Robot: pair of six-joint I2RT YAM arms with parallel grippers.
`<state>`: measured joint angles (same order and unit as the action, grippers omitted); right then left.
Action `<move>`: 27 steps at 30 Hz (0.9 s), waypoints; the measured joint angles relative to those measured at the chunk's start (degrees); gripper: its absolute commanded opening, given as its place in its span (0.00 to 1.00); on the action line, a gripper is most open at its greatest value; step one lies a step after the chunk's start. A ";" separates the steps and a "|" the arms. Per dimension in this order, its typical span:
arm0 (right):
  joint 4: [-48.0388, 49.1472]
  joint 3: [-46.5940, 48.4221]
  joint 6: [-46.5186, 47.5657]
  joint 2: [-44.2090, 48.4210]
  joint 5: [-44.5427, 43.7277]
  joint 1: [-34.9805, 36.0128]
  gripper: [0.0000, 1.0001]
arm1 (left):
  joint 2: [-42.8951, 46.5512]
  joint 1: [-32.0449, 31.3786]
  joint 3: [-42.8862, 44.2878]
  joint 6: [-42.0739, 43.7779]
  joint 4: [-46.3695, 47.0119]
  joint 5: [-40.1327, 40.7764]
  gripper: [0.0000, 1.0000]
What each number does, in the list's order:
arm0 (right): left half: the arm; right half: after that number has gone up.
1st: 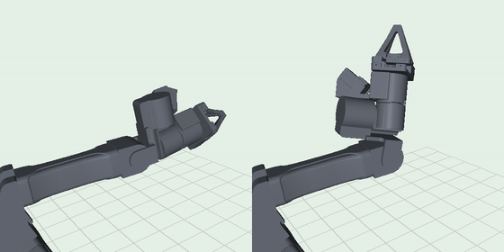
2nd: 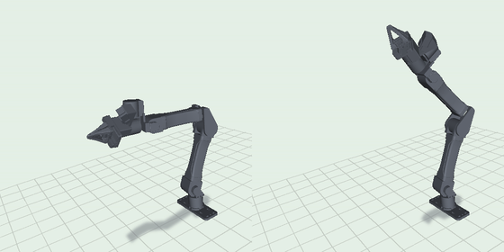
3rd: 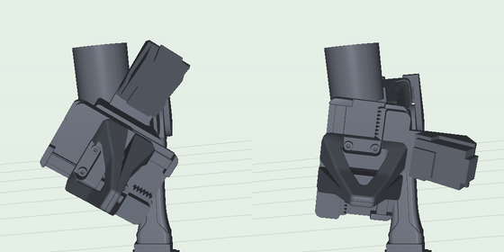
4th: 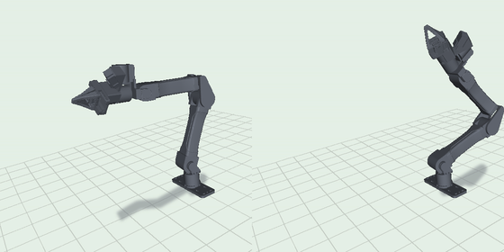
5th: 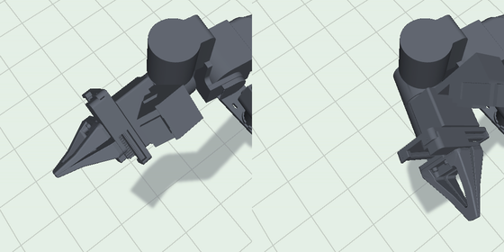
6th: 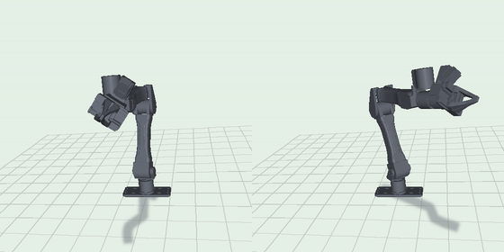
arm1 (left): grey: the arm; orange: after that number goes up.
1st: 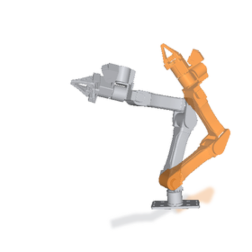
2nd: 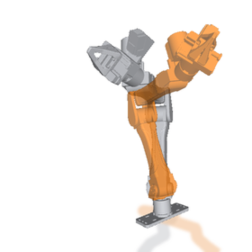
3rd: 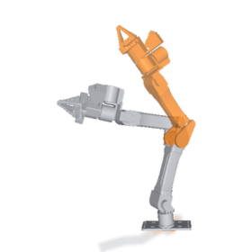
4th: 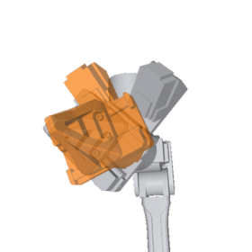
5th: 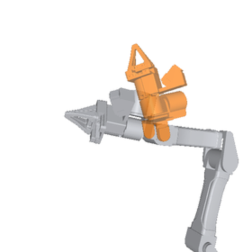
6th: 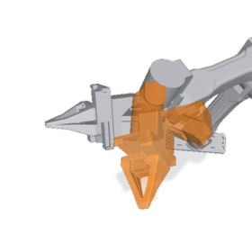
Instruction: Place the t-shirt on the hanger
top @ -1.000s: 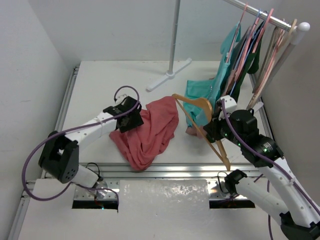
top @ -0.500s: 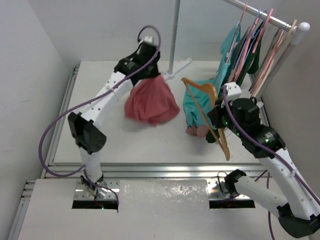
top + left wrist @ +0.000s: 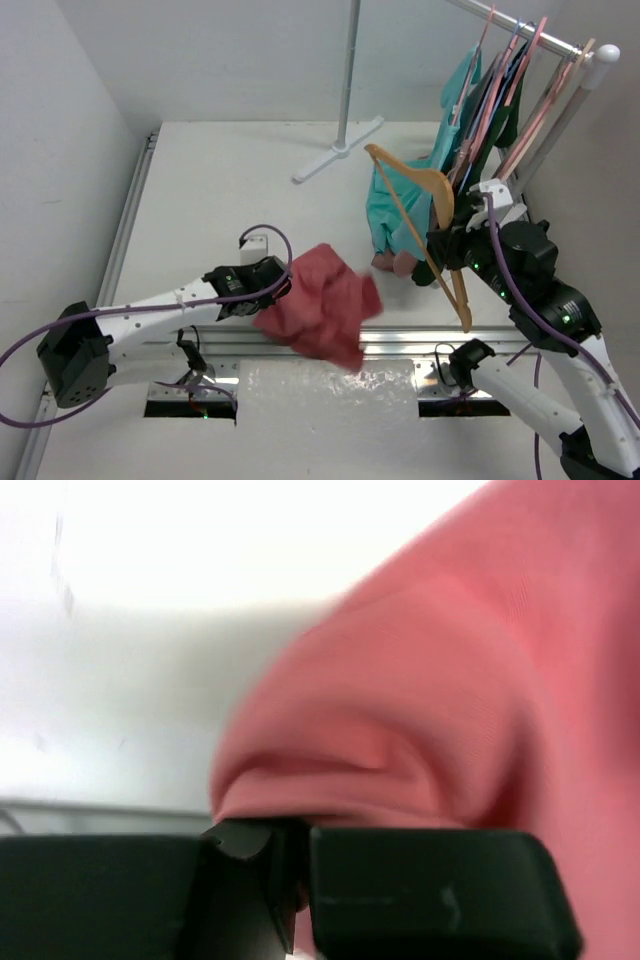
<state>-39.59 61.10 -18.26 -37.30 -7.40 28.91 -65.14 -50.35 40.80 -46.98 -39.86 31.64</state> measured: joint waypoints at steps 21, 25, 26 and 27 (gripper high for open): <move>-1.66 -2.62 0.31 -2.54 0.52 0.00 0.00 | -7.69 5.53 36.83 4.48 -3.32 -0.20 0.24; -1.68 -2.58 0.55 -2.45 0.17 0.00 0.00 | -11.69 11.52 28.22 4.44 -3.54 1.75 1.00; -1.68 -2.58 0.61 -2.40 0.07 0.00 0.00 | -12.76 11.80 26.29 3.54 -4.92 2.19 1.00; -1.68 -2.58 0.70 -2.38 0.02 0.00 0.00 | -14.05 11.80 24.72 2.99 -7.17 3.04 1.00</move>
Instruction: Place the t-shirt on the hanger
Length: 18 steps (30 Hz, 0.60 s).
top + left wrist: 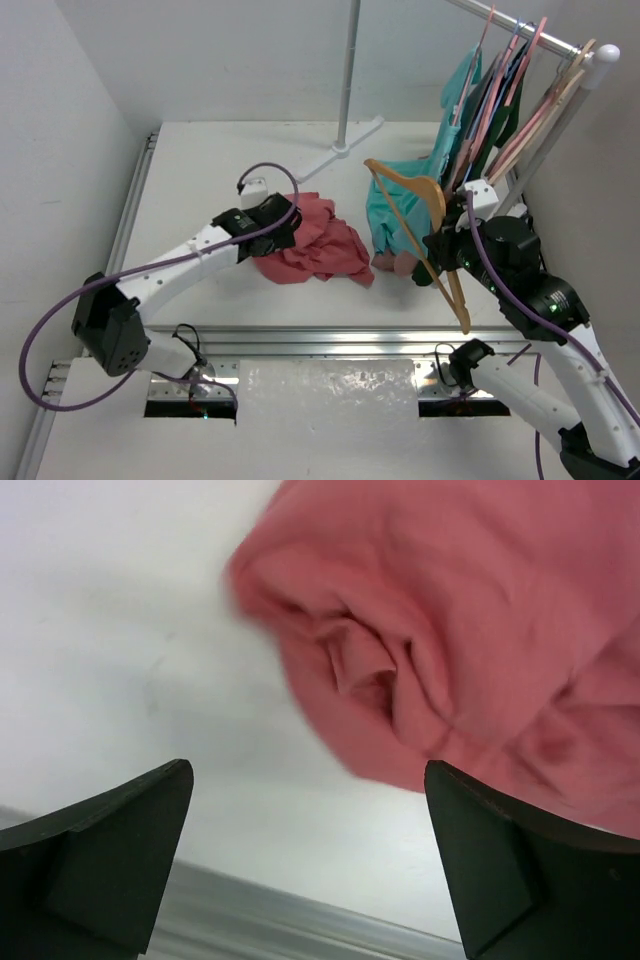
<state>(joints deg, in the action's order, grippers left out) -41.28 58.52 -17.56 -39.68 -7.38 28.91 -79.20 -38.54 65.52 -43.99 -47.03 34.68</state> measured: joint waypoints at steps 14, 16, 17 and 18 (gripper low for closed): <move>0.02 -0.59 0.04 3.37 -1.53 0.00 0.00 | -5.97 -0.87 14.27 14.84 8.22 -8.17 0.93; 0.00 -0.59 0.02 3.89 -2.12 0.00 0.00 | -15.80 -0.42 23.34 17.92 11.15 -10.43 0.91; 0.02 -0.59 0.02 4.24 -2.51 0.00 0.00 | -21.57 0.02 27.34 19.39 13.05 -11.72 0.88; 0.00 -0.59 0.02 4.68 -2.75 0.00 0.00 | -28.81 0.48 32.33 21.18 13.49 -13.33 0.84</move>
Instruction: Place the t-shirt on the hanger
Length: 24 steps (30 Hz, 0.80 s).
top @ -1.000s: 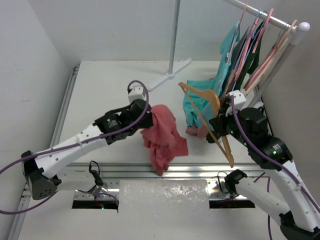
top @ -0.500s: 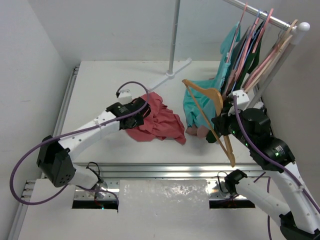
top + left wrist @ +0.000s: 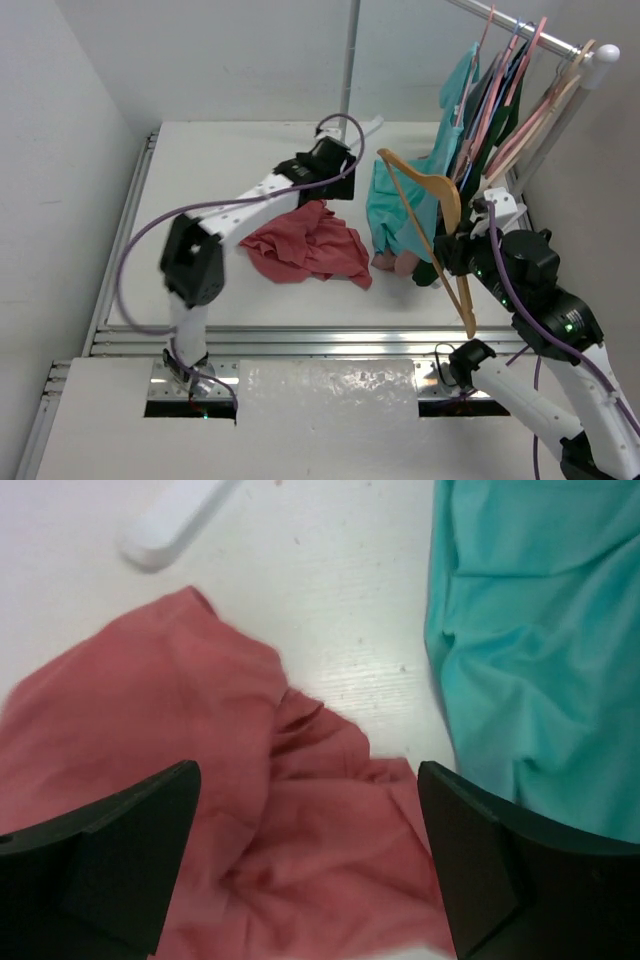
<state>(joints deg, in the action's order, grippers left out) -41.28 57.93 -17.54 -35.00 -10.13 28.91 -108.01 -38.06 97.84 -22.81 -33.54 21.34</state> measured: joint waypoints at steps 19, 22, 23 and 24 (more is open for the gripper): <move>0.24 -1.60 0.02 1.42 1.88 0.00 0.00 | -21.79 3.67 13.94 5.05 -11.10 1.79 0.58; 0.42 -2.08 0.02 1.16 2.43 0.00 0.00 | -21.09 4.02 13.53 5.62 -10.71 2.23 0.53; 0.48 -2.21 0.02 1.05 2.69 0.00 0.00 | -21.05 4.04 13.53 5.79 -10.32 2.19 0.46; 0.50 -2.32 0.02 0.98 2.75 0.00 0.00 | -21.05 4.04 13.53 5.73 -9.99 2.14 0.44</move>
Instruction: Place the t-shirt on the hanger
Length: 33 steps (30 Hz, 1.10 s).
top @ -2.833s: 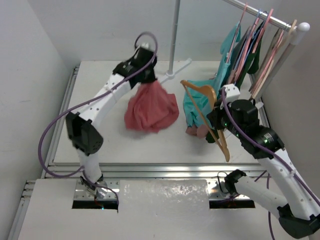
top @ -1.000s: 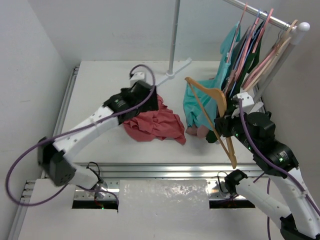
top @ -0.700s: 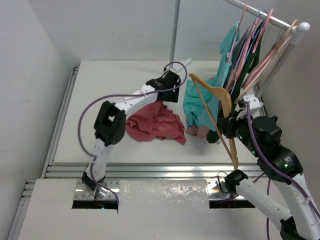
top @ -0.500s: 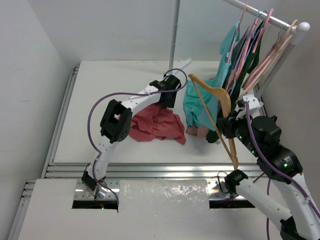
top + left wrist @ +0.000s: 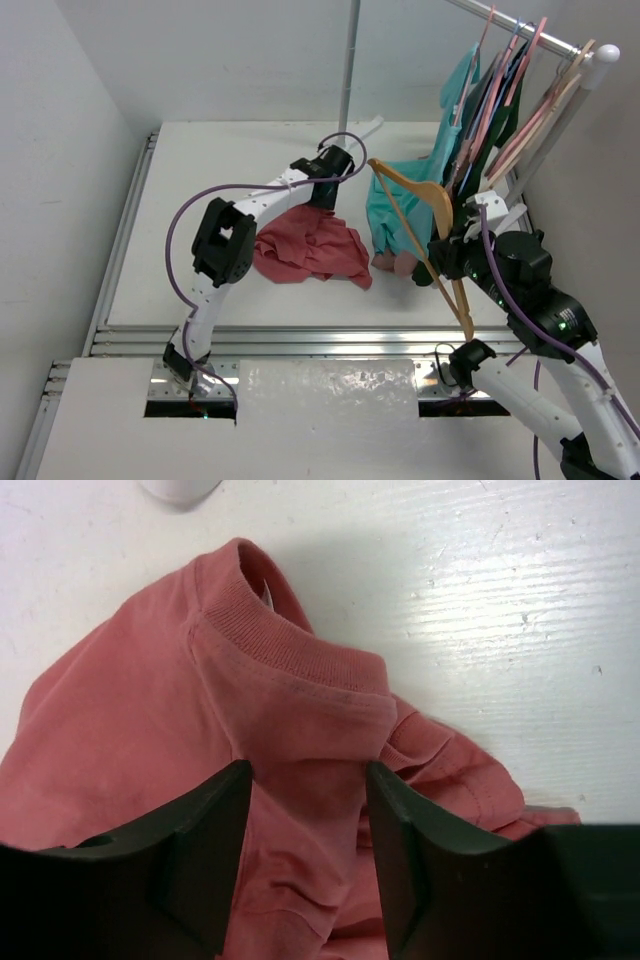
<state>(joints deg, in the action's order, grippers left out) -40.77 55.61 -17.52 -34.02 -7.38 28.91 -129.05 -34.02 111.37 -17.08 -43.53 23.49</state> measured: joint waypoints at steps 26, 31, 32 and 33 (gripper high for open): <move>1.29 -0.59 0.07 -1.22 0.57 0.00 0.00 | 0.92 1.44 -1.07 2.08 2.38 -6.12 0.58; 1.31 -0.70 0.26 -1.22 0.59 0.00 0.00 | 0.92 1.44 -1.68 1.88 1.70 -6.49 0.39; 1.29 -0.72 0.35 -1.22 0.59 0.00 0.00 | 0.92 1.44 -1.68 1.84 1.73 -6.34 0.37; 1.31 -0.74 0.42 -1.22 0.59 0.00 0.00 | 0.92 1.44 -1.68 1.86 1.70 -6.21 0.29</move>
<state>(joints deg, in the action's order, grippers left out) -39.46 54.87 -17.10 -35.24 -6.79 28.91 -128.14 -32.58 109.69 -15.22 -41.82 17.28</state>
